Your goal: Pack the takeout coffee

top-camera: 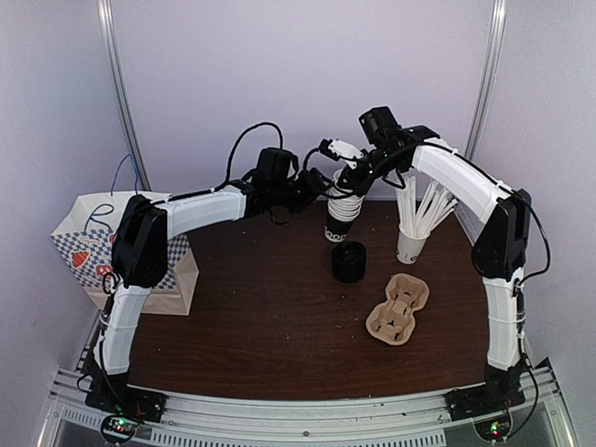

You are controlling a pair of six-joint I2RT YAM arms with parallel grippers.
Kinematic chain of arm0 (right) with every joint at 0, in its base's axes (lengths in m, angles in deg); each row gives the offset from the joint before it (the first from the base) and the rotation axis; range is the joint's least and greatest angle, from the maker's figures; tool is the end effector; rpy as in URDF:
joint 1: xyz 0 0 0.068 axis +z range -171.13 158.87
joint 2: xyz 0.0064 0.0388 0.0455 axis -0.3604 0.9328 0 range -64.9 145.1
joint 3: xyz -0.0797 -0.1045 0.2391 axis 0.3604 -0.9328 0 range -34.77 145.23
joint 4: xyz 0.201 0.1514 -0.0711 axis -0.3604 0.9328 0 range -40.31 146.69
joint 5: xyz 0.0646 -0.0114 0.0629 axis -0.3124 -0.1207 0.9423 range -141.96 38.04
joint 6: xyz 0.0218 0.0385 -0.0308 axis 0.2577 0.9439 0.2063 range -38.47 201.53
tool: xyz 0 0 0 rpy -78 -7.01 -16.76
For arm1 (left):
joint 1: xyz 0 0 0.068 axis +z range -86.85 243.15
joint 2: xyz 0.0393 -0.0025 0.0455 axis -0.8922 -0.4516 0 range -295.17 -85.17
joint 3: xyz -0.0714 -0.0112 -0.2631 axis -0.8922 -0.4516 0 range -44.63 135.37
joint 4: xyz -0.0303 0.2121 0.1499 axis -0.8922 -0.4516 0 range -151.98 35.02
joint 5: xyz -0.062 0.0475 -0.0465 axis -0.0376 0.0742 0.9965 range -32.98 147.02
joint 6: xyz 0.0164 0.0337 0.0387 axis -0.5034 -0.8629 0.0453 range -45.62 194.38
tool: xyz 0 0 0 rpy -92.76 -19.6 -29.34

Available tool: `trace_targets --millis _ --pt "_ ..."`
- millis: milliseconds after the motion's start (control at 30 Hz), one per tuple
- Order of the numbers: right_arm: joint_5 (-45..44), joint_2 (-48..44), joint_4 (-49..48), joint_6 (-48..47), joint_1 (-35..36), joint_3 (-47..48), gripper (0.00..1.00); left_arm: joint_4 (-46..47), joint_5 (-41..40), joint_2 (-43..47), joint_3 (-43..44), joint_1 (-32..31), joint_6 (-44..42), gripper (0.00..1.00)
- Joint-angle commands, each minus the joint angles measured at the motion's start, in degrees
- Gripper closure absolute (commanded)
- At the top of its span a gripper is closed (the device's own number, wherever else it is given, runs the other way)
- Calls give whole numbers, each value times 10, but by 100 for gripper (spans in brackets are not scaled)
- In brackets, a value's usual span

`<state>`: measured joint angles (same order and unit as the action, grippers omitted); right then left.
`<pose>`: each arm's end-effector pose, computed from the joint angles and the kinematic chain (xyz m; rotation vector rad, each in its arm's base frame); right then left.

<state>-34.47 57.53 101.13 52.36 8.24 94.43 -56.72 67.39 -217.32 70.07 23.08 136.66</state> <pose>0.4083 0.2421 0.3490 -1.2687 1.9579 0.3598 0.4182 -0.3601 0.2571 -0.2779 2.1369 -1.3129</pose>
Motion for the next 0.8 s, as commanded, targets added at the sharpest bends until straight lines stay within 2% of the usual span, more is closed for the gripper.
trace_targets --millis 0,333,467,667,767 --pt "30 0 -42 2 12 46 100 -57 -17 -41 23 2 -18 26" --pt "4 -25 -26 -26 12 53 100 -49 -31 -22 11 9 -43 25" --pt "-11 -61 -16 -39 13 49 100 3 13 4 9 22 -76 25" --pt "-22 -148 -14 -52 17 -5 100 12 34 57 15 38 -140 22" --pt "-17 -196 -12 -55 24 -59 100 -17 44 84 20 38 -178 21"
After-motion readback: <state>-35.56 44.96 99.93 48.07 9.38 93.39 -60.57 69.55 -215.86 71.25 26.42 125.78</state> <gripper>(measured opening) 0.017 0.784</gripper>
